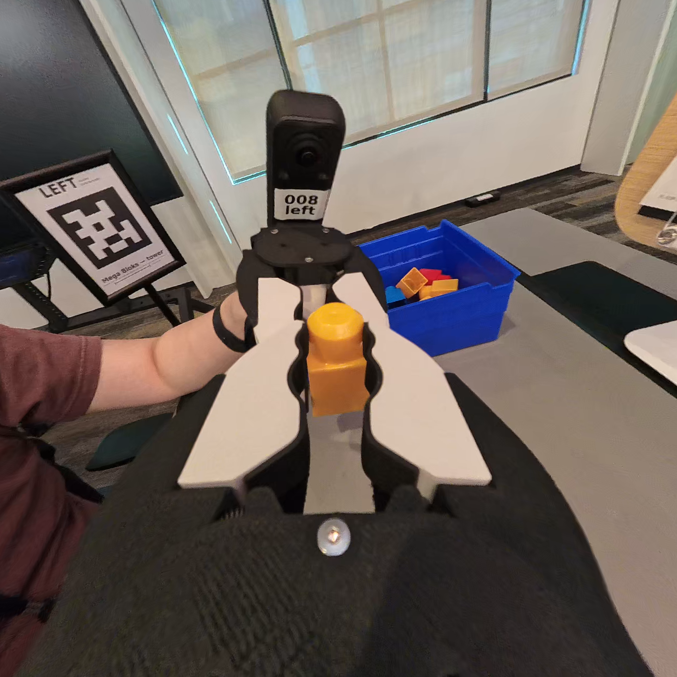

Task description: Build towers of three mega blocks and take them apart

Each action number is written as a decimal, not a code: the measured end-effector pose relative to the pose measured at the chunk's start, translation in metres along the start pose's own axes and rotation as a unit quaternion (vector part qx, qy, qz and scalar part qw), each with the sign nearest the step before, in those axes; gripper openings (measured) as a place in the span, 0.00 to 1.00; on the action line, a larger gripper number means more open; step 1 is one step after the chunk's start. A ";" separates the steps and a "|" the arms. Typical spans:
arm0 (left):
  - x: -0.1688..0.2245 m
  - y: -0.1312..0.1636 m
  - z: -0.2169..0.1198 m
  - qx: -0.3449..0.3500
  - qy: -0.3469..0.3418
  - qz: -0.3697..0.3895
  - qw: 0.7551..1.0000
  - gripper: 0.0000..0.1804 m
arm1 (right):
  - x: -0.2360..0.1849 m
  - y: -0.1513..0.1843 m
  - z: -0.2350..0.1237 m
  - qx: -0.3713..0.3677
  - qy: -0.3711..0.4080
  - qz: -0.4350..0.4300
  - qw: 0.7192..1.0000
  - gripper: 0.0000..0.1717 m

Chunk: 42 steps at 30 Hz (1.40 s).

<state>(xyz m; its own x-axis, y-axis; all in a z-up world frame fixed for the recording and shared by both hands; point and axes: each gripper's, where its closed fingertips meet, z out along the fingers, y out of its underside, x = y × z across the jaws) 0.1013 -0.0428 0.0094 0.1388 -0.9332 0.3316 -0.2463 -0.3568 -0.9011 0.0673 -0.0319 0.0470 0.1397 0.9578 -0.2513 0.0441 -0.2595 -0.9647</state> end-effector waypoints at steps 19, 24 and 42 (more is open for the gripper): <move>-0.040 -0.026 -0.108 0.016 -0.172 0.035 0.984 0.20 | 0.072 0.165 -0.006 -0.440 0.159 -0.047 0.882 0.28; -0.037 -0.022 -0.104 0.000 -0.166 0.036 0.985 0.20 | 0.076 0.188 -0.010 -0.480 0.155 -0.009 0.863 0.22; 0.052 -0.051 0.006 -0.037 0.003 0.057 0.998 0.20 | -0.031 -0.105 -0.074 0.280 -0.060 0.050 0.957 0.21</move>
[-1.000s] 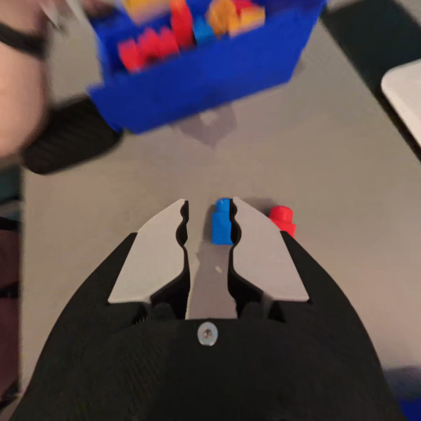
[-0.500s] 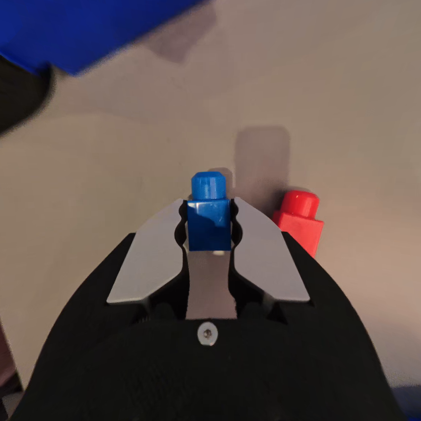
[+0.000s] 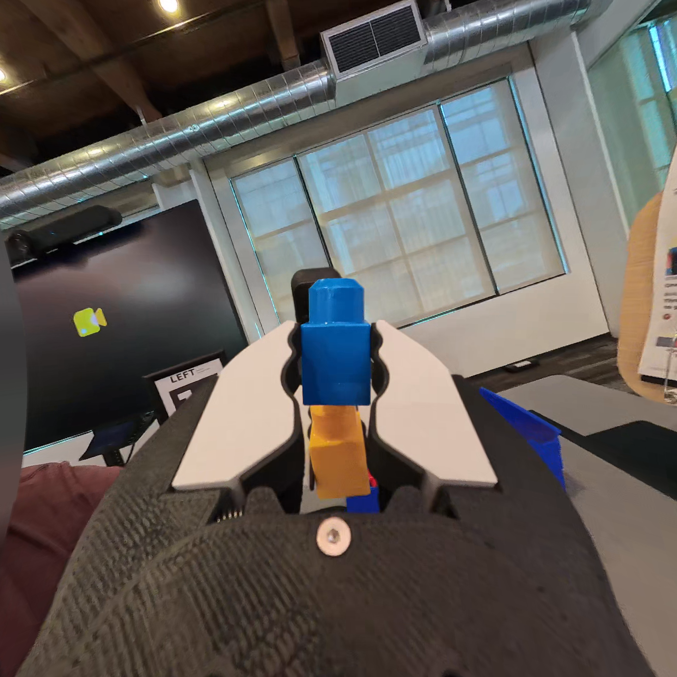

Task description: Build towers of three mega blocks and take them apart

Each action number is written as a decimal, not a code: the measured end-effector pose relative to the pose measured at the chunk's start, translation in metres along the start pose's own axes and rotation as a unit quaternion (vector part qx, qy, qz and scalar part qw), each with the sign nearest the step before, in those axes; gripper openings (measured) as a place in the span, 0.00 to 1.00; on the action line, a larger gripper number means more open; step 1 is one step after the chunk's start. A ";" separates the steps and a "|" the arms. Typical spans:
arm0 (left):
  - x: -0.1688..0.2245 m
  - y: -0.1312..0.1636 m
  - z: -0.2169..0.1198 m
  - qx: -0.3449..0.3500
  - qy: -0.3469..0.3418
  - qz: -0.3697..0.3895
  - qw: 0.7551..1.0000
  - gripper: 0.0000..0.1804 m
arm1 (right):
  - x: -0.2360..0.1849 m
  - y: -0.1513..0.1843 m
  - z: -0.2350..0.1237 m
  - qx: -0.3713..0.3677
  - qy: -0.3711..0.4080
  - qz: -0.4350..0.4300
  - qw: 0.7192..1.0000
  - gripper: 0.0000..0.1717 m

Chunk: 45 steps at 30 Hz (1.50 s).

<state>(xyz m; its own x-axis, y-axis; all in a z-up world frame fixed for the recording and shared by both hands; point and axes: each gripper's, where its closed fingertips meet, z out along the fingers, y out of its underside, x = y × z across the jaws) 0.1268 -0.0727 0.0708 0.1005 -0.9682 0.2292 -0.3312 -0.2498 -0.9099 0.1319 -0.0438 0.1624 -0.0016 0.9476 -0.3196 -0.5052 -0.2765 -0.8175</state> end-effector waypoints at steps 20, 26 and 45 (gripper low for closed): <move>-0.018 0.035 -0.002 -0.068 0.012 0.003 0.998 0.20 | 0.018 0.075 0.005 -0.193 0.023 -0.027 0.980 0.22; -0.018 0.050 -0.001 -0.123 -0.005 0.027 0.992 0.20 | 0.016 0.092 -0.007 -0.294 0.039 -0.050 0.954 0.21; -0.006 0.058 -0.001 -0.147 0.053 -0.021 0.988 0.20 | 0.013 0.106 -0.010 -0.320 0.009 -0.025 0.947 0.22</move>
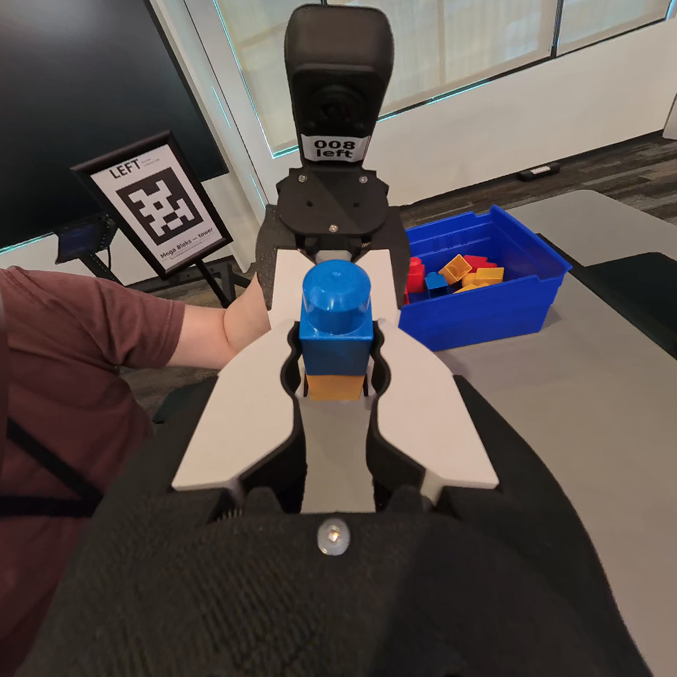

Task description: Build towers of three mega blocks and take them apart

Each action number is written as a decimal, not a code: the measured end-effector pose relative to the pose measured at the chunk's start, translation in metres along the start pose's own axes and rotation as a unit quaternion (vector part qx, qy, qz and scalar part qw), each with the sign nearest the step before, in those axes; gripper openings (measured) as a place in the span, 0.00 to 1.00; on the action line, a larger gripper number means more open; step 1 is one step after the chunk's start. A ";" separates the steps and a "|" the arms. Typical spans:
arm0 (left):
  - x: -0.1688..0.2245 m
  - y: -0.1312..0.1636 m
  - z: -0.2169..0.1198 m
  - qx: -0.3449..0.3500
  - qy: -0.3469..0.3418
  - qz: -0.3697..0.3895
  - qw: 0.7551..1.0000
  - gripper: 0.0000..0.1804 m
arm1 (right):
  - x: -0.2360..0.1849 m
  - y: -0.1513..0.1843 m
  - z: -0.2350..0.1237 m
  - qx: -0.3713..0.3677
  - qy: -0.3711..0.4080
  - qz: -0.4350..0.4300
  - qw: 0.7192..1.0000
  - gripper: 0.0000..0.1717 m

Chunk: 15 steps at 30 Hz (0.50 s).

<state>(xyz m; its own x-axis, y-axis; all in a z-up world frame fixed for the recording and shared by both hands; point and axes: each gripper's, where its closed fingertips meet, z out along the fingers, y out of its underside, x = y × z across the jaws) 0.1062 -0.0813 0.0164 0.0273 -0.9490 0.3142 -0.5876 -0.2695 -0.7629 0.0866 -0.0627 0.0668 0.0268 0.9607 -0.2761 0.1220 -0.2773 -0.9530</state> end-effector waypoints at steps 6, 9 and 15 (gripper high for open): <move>-0.002 0.002 0.000 -0.004 0.001 -0.008 1.000 0.20 | 0.003 0.001 0.002 0.007 -0.005 0.011 1.000 0.22; 0.001 -0.001 -0.003 0.013 0.018 -0.002 1.000 0.20 | 0.001 -0.003 0.001 0.011 -0.003 -0.005 1.000 0.22; -0.028 0.007 -0.054 0.041 -0.054 -0.033 0.997 0.20 | 0.070 0.011 -0.031 -0.004 0.176 -0.008 0.984 0.26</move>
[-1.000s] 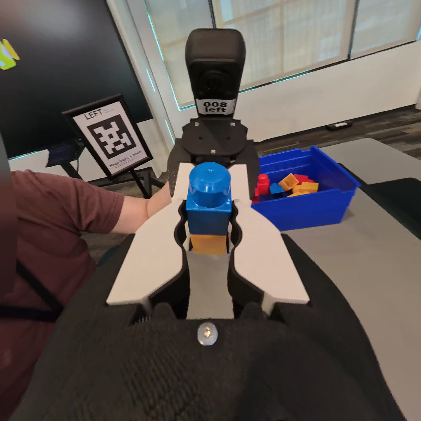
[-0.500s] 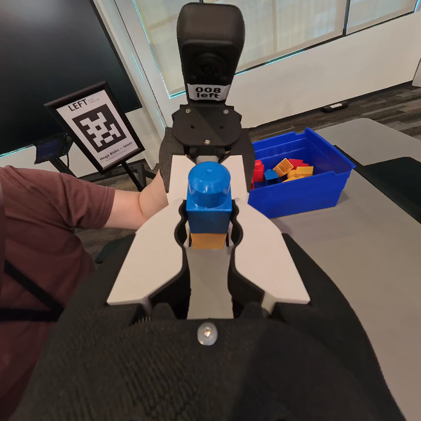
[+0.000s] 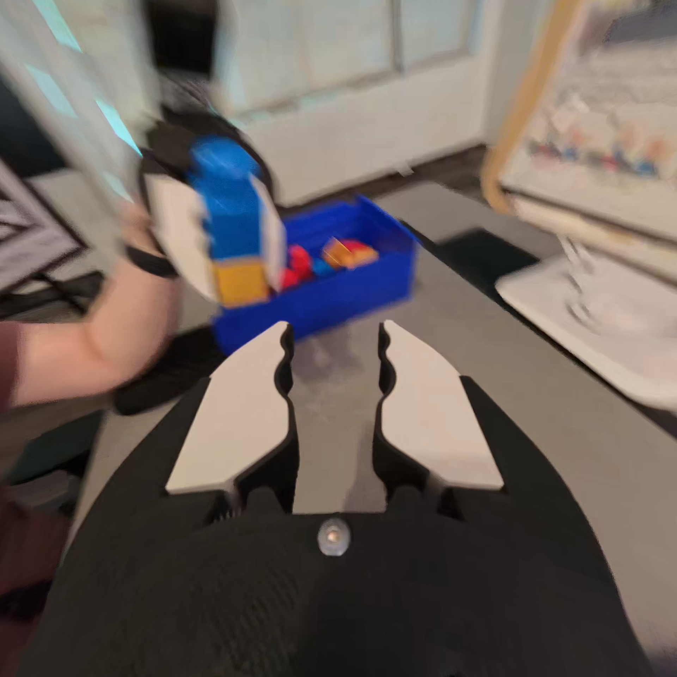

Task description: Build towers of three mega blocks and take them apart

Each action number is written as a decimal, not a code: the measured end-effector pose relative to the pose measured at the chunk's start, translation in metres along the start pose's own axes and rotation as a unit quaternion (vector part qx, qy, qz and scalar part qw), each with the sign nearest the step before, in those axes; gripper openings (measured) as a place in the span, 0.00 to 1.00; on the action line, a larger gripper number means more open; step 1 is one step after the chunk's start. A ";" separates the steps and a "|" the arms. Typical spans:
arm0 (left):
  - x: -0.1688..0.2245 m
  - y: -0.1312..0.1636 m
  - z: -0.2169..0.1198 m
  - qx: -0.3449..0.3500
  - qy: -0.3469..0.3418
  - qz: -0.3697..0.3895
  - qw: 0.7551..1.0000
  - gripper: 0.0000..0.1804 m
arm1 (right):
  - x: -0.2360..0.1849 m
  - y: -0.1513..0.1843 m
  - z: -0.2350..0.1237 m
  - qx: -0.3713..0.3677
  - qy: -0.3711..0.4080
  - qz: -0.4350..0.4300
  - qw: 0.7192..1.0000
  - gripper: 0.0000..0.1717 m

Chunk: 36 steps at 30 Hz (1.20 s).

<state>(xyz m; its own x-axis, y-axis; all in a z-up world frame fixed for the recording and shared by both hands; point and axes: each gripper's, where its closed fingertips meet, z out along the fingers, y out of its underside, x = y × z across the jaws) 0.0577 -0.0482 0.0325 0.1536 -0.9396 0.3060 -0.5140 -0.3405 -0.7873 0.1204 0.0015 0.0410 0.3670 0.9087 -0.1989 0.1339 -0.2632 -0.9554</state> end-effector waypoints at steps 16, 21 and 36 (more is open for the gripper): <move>-0.025 0.016 -0.036 -0.004 -0.054 -0.041 0.998 0.20 | 0.090 0.177 0.047 -0.391 0.183 0.014 0.902 0.22; -0.013 0.005 -0.016 0.007 -0.015 -0.030 0.999 0.20 | 0.081 0.100 0.033 -0.224 0.173 0.050 0.958 0.22; 0.018 -0.015 0.066 0.015 0.033 0.037 0.999 0.20 | -0.040 -0.082 -0.033 0.321 -0.200 0.169 0.910 0.22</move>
<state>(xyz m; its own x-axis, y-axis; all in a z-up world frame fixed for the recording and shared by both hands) 0.1235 -0.0623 0.0144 0.0601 -0.9579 0.2808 -0.4969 -0.2727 -0.8239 0.1249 -0.0242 0.1343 -0.0933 0.8900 -0.4464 -0.5365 -0.4226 -0.7305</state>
